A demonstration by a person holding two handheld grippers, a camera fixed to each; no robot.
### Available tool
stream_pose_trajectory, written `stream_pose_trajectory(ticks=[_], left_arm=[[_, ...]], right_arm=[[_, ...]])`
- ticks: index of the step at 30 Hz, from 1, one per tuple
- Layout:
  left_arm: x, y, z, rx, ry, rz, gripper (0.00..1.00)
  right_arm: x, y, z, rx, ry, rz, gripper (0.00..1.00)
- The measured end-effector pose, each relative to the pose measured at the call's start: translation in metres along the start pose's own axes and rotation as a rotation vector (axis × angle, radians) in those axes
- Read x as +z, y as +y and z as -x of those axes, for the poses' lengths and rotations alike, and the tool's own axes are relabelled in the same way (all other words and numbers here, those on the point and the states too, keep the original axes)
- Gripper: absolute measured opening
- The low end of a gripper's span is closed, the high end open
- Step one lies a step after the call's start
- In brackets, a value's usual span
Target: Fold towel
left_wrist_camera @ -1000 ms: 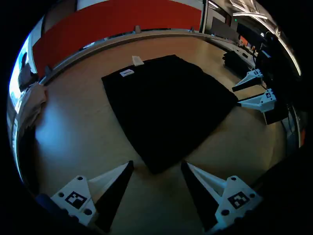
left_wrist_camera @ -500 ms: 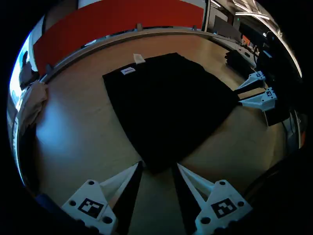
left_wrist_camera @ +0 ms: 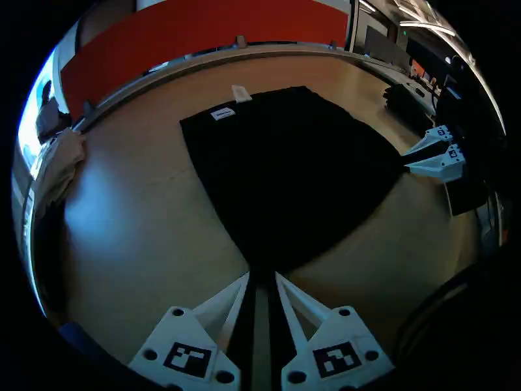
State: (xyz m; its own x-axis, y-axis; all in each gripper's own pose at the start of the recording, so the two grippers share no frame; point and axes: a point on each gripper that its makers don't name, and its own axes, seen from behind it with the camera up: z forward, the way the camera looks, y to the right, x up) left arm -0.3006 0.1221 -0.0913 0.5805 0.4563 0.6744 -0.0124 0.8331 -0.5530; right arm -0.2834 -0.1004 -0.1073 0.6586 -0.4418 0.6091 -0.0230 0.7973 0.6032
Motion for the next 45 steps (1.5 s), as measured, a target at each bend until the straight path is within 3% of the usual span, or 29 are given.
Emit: stream_pose_trajectory(ticks=[6,14,24,38,45], left_arm=[[0.0,0.002,0.001,0.006,0.001,-0.002,0.09],[-0.006,0.008,-0.005,-0.037,0.013,0.019,0.09],[-0.016,0.007,-0.012,-0.056,0.032,0.015,0.09],[-0.064,0.001,-0.04,-0.119,0.093,0.007,0.09],[-0.088,0.005,-0.055,-0.15,0.122,0.017,0.09]], right_arm=[[-0.001,0.0,-0.001,-0.004,0.0,0.004,0.12],[-0.004,0.002,-0.006,0.007,0.007,0.01,0.1],[-0.014,0.002,-0.017,-0.004,0.025,0.007,0.1],[-0.055,-0.003,-0.051,-0.037,0.055,0.01,0.1],[-0.078,-0.005,-0.068,-0.048,0.07,0.025,0.1]])
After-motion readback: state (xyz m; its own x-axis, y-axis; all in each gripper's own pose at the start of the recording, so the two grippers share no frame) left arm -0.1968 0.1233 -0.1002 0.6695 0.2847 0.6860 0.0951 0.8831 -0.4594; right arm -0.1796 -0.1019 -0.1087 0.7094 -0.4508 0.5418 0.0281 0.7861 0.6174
